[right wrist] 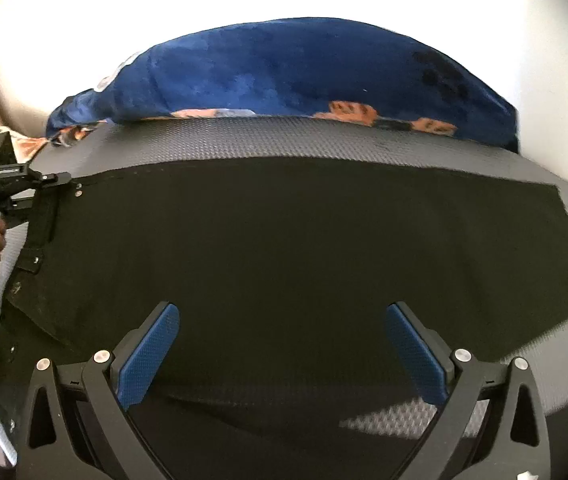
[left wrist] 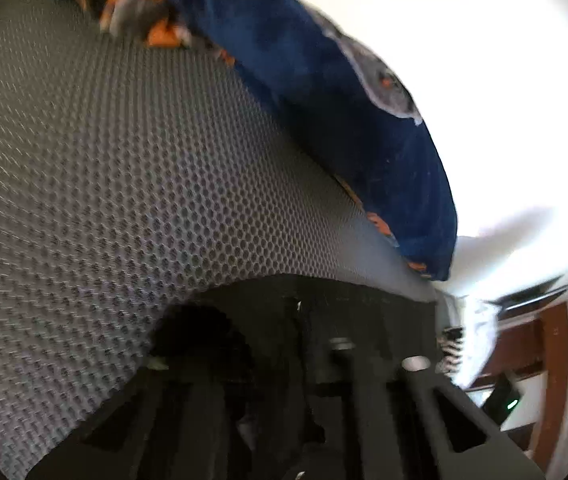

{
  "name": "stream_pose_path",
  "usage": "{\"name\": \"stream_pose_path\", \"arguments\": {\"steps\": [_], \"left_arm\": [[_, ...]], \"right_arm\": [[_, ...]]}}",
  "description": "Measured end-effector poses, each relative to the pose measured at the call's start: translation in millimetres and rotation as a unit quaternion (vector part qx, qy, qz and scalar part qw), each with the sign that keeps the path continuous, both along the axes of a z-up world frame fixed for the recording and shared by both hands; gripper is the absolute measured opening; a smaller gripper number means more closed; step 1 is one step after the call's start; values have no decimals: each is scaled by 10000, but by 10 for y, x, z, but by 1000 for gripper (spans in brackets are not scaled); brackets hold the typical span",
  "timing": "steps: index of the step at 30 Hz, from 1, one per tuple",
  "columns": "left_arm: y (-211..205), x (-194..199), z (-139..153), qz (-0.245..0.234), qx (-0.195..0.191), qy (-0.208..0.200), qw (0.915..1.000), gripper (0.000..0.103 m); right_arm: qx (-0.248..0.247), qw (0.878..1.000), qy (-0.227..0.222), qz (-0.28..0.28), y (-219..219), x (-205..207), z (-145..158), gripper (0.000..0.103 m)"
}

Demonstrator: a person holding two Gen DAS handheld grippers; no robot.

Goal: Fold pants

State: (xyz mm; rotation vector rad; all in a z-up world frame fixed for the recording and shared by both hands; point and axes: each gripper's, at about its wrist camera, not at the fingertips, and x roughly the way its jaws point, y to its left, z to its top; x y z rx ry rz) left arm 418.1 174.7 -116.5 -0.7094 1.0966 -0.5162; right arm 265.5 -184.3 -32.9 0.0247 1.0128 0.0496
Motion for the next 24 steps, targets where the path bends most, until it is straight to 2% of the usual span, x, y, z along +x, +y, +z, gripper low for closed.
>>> {"name": "stream_pose_path", "arguments": {"steps": [5,9,13,18,20,22,24], "left_arm": [[-86,-313,523,-116,-95,-837,9964,8],[-180,-618,907,-350,-82,-1345,9903,8],[-190,-910,1112,-590,-87,-1649,9845,8],[-109,-1137,1191,-629,41,-1719,9831,8],[-190,-1159,1198,-597,192,-1726,9830,8],[-247,-1202,1204,-601,279,-1721,9828,8],[-275,-1235,1218,-594,411,-1710,9826,8]], "right_arm": [[-39,9970,-61,764,-101,288,125,103],[-93,9849,-94,1726,-126,619,217,103],[-246,9618,202,2717,-63,1042,231,102],[-443,9298,765,3574,46,1413,118,101],[-490,9159,1035,3848,93,1527,31,94],[-418,9026,1267,4094,104,1619,-41,78],[-368,8946,1460,4207,79,1690,-117,69]]}}
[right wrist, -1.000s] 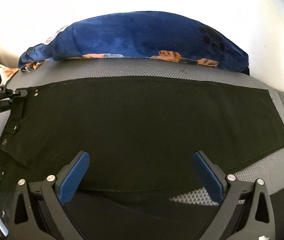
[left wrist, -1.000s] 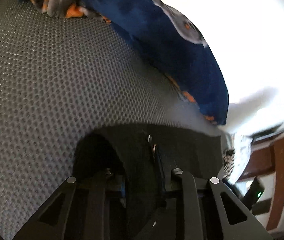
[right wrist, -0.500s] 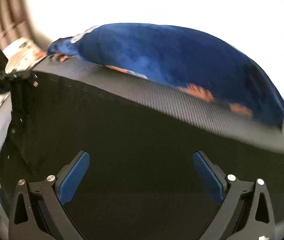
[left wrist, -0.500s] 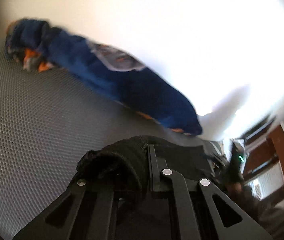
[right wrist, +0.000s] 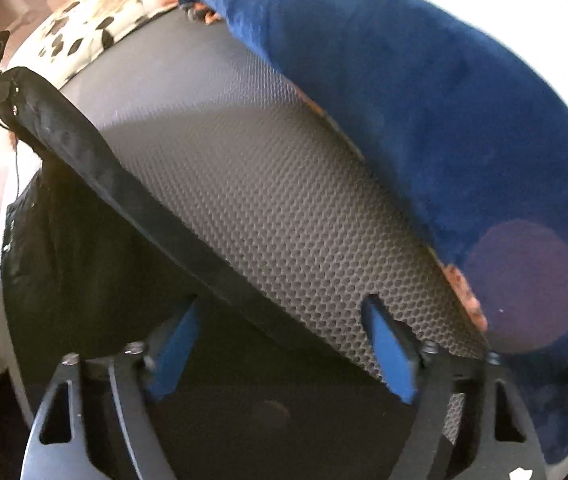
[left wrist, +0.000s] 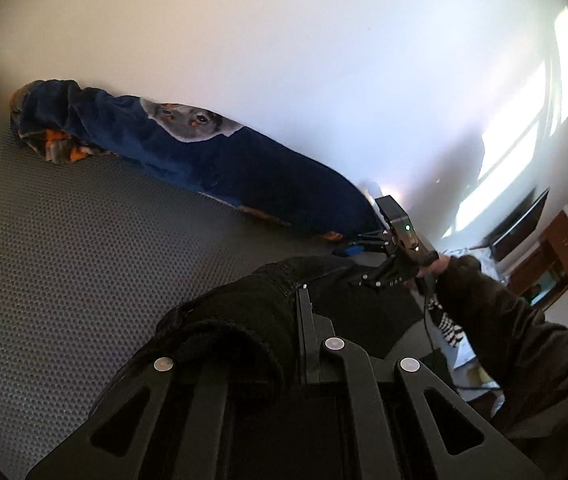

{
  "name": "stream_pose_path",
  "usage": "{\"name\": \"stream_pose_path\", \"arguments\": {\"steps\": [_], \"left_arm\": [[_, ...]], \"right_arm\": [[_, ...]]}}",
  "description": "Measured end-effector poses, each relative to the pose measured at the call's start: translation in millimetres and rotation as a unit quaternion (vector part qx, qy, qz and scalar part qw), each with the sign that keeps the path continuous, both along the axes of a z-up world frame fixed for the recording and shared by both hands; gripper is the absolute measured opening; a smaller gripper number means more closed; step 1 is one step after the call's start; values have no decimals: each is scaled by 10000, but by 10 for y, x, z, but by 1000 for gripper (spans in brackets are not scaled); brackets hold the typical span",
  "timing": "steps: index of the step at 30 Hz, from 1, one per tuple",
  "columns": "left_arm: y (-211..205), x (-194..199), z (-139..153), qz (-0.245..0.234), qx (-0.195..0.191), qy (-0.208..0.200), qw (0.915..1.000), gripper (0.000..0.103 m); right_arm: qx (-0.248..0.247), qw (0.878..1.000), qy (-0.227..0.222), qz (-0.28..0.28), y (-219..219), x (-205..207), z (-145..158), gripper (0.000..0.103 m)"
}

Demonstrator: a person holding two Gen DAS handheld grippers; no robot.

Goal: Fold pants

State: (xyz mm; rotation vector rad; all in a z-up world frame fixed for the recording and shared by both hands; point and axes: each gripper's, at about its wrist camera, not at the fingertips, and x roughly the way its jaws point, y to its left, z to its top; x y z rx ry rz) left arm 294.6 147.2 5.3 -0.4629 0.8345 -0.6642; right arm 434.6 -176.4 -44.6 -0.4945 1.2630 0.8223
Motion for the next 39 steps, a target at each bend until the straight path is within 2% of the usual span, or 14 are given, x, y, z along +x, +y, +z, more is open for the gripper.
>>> {"name": "stream_pose_path", "arguments": {"steps": [3,5,7,10,14,18,21,24,27,31,33,37,39], "left_arm": [[-26,-17,31,18,235,3,9997,8],[-59,-29,24,-9,328,25,9995,8],[-66,-49,15,6,431,63,9990,8],[-38,-39,-26,136,457,125,9988,8],[13,-53,-89,286,453,230,9983,8],[24,-216,-69,253,584,209,9978,9],[52,-361,-46,155,631,226,9976,10],[65,-550,-37,-34,851,232,9961,12],[55,-733,-52,-227,1049,241,9939,14],[71,-1016,-175,-445,1412,340,9884,17],[75,-1133,-321,-527,1510,542,9856,17],[9,-1361,-623,-654,2031,787,9738,20],[-19,-1452,-731,-670,2251,875,9681,23]], "right_arm": [[-152,9998,105,115,-87,29,-116,59],[-170,9995,260,41,-197,31,-180,45],[-218,9994,261,-12,-270,-13,-190,20],[-290,9994,-83,-173,-331,-134,-119,11],[-231,9955,-737,-551,-376,-417,142,9],[-303,9865,-1299,-953,-403,-900,411,8],[-374,9803,-1555,-1158,-420,-1299,554,8],[-387,9744,-1727,-1389,-426,-1836,654,8],[-311,9716,-1715,-1603,-426,-2288,629,8],[-43,9723,-1284,-1952,-409,-2823,433,6],[-73,9734,-1068,-2026,-381,-3017,258,7],[-138,9718,-731,-2238,-370,-3122,-103,7],[-233,9703,-698,-2306,-365,-3129,-250,7]]}}
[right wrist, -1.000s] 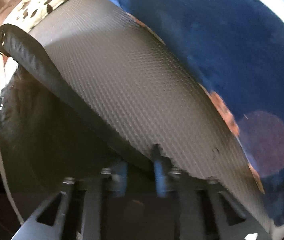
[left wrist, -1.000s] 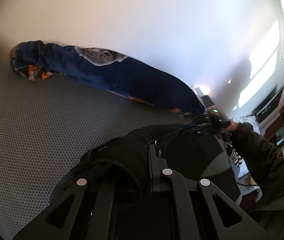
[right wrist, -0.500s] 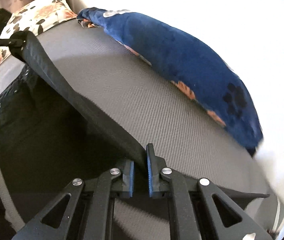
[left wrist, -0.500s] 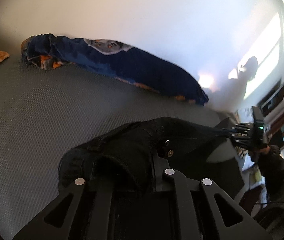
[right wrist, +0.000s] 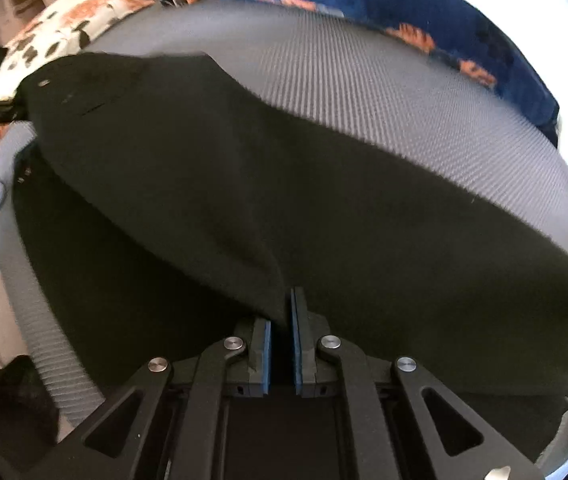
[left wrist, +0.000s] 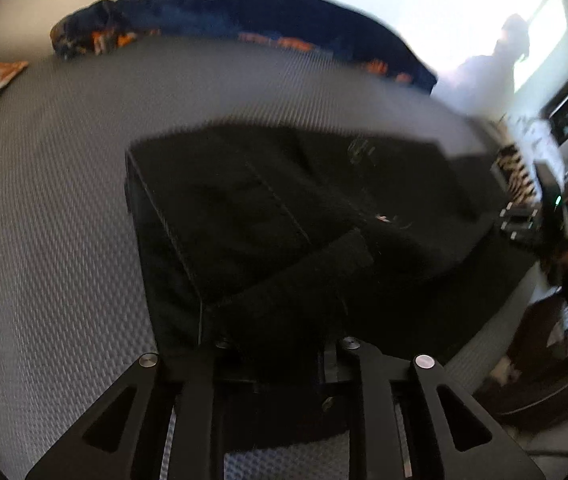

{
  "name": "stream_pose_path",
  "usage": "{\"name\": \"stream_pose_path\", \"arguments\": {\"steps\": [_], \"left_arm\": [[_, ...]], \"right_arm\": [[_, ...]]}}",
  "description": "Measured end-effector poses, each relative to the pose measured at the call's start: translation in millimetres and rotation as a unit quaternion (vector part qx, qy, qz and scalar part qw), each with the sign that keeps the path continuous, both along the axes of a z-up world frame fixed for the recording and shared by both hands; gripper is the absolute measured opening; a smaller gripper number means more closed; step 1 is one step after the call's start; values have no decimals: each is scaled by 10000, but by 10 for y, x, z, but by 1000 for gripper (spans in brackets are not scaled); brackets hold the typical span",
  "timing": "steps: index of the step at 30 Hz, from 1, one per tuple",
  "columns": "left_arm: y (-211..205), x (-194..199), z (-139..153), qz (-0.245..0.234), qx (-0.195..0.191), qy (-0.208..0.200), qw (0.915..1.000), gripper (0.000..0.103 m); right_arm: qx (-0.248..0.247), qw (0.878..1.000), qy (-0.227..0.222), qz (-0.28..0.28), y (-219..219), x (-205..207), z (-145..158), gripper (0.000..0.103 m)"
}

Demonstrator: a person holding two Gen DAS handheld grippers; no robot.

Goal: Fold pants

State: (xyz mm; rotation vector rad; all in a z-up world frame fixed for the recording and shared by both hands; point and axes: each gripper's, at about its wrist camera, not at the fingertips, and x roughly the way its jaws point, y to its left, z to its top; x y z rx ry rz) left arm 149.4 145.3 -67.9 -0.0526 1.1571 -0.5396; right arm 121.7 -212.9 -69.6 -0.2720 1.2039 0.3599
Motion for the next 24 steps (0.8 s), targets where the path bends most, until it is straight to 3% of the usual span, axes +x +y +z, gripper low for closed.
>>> {"name": "stream_pose_path", "arguments": {"steps": [8,9,10,11,13,16,19,21,24], "left_arm": [[95,-224,91,-111,67,161,9998,31],[116,-254,90,-143,119,162,9997,43],[147,-299,86,-120,278,140,9994,73],[177,-339,73,-14,555,55,9984,84],[271,-409,108,189,705,-148,9972,85],[510,-449,194,817,205,28,9964,85],[664,-550,308,1439,-587,204,9876,85],[750,-638,343,1929,-1371,436,9706,84],[745,-692,207,2457,-2027,881,9438,73]], "right_arm": [[-183,9998,-56,-40,58,-14,21,7],[-189,9998,-65,-45,65,-17,21,7],[-169,9998,-74,-67,58,-19,20,7],[-133,9998,-79,-97,46,-21,18,7],[-38,9998,-93,-147,27,-26,16,8],[-7,9998,-123,-161,21,-33,19,8],[-41,9997,-166,-161,41,-47,28,8],[-40,9997,-180,-167,44,-51,32,8],[-16,9996,-202,-189,39,-55,37,8]]}}
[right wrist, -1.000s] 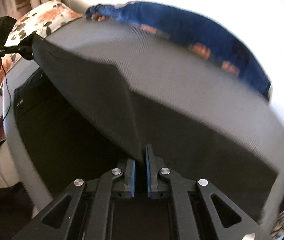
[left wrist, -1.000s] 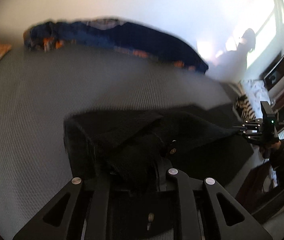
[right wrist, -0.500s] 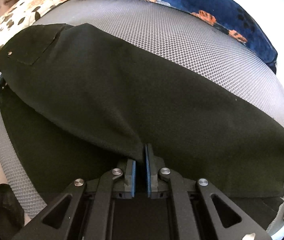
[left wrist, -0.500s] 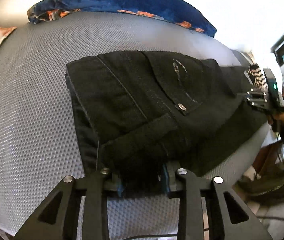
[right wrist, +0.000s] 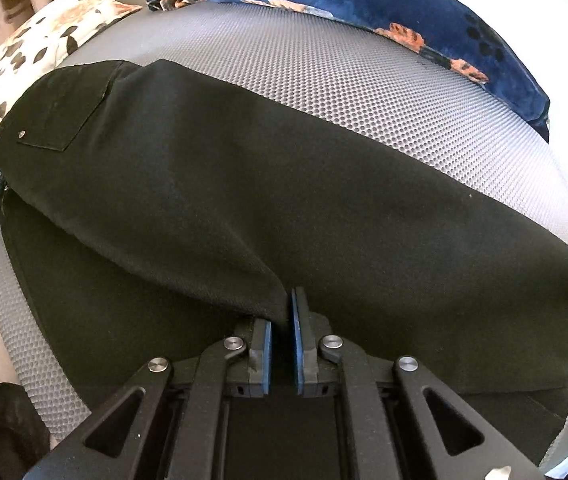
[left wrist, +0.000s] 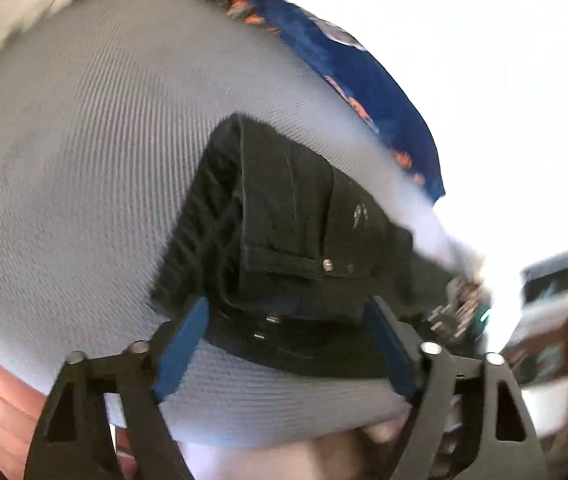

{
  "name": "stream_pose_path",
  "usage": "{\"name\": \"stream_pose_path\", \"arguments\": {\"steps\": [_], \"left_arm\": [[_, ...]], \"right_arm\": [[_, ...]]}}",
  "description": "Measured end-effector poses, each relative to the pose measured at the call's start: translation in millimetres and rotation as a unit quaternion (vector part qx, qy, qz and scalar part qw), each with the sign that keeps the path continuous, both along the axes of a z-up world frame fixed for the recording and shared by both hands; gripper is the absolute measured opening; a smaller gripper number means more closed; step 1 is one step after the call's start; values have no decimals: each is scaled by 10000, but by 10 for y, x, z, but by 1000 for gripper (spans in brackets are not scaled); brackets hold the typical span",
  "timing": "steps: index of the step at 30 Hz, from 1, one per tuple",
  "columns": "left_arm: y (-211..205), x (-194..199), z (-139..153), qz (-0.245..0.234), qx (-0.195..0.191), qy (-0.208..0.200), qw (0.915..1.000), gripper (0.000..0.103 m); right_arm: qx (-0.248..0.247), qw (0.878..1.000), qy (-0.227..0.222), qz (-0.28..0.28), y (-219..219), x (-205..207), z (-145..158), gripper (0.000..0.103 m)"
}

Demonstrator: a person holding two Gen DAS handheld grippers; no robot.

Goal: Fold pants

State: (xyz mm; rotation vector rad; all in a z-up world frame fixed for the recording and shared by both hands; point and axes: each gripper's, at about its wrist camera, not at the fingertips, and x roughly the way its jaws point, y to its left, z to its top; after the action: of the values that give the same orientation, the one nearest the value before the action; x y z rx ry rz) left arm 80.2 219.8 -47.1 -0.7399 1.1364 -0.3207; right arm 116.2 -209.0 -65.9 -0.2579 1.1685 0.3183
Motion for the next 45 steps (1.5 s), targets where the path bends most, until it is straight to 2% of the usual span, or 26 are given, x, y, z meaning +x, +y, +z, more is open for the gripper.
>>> {"name": "stream_pose_path", "arguments": {"steps": [2,4,6,8,10,13,15,19,22,25,29,31,34,38,45], "left_arm": [[-59,13,-152,283,-247,353,9987,63],[-101,38,-252,380,-306,526,9974,53],[-120,74,-349,605,-305,650,9956,53],[-99,133,-407,791,-480,689,9933,49],[-94,195,-414,944,-465,669,9922,28],[-129,269,-319,753,-195,490,9958,22],[-201,316,-194,474,115,347,9982,22],[-193,339,-94,35,189,221,9996,22],[-133,317,-168,-359,332,353,9982,22],[-146,314,-321,-614,662,547,9944,22],[-26,301,-299,-620,629,533,9947,22],[50,266,-192,-668,788,368,9940,22],[116,243,-93,-727,958,146,9926,22],[9,229,-242,-802,1355,176,9874,23],[-112,102,-70,-734,1824,-169,9803,33]], "right_arm": [[32,10000,-16,-26,-7,-2,4,8],[43,10000,-38,-23,-15,1,4,8],[42,10000,-48,-24,-17,3,5,8],[7,10000,-46,0,-10,9,7,8],[-17,10000,-33,0,-4,15,9,8],[-77,10000,-46,-10,16,19,19,8],[-108,9999,-80,-62,22,6,37,7],[-101,9995,-255,-154,-22,-141,247,7],[88,9994,-303,-164,-123,-377,468,7],[105,9998,-174,-18,-116,-631,476,7],[-187,9997,105,91,-15,-820,155,7],[-56,9997,256,18,-22,-833,61,7],[104,9996,251,-32,-26,-851,81,7],[226,9991,341,-83,-35,-826,-2,8],[208,9993,309,-93,-29,-835,-4,9]]}}
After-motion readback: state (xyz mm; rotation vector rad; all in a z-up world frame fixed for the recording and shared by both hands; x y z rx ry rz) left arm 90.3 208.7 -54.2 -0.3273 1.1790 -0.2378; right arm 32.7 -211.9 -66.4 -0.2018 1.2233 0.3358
